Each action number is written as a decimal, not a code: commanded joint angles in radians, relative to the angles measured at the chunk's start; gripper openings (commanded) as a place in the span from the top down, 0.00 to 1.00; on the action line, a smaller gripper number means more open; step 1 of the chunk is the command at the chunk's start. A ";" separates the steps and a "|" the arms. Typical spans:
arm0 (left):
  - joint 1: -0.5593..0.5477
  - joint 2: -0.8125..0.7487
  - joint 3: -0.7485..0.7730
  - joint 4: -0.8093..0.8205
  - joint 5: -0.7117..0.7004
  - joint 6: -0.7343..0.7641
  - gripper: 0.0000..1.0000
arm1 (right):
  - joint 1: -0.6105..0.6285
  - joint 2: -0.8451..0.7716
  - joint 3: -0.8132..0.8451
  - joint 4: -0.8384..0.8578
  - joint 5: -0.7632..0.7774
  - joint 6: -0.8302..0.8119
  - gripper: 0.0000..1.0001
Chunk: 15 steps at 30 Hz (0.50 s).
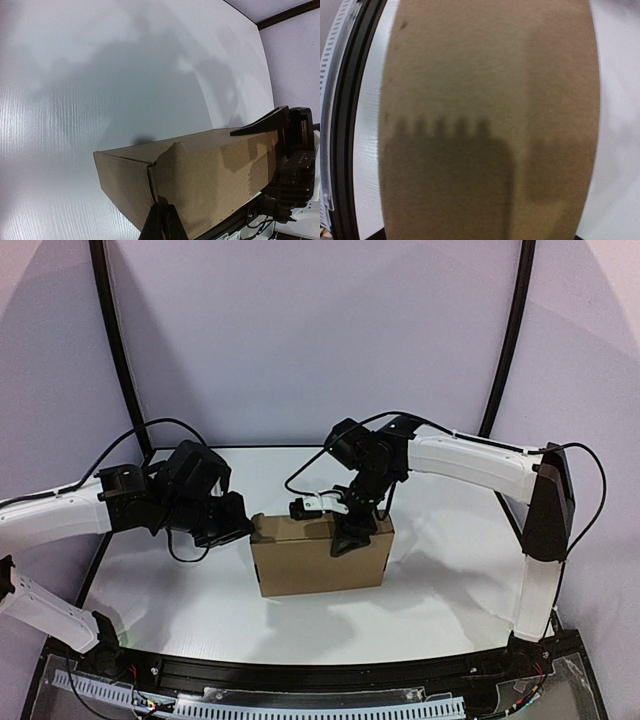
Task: Fold the paper box
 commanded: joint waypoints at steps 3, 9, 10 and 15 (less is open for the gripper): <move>0.000 0.022 -0.043 -0.380 -0.067 0.008 0.86 | 0.009 0.001 0.047 -0.023 0.044 0.073 0.58; -0.001 -0.145 0.091 -0.440 -0.196 0.006 0.04 | 0.009 -0.137 -0.043 0.202 0.274 0.142 0.73; -0.001 -0.195 0.116 -0.453 -0.228 0.005 0.02 | 0.009 -0.176 -0.082 0.270 0.368 0.147 0.76; 0.000 -0.379 0.155 -0.529 -0.383 -0.044 0.01 | 0.015 -0.258 -0.252 0.608 0.759 0.125 0.74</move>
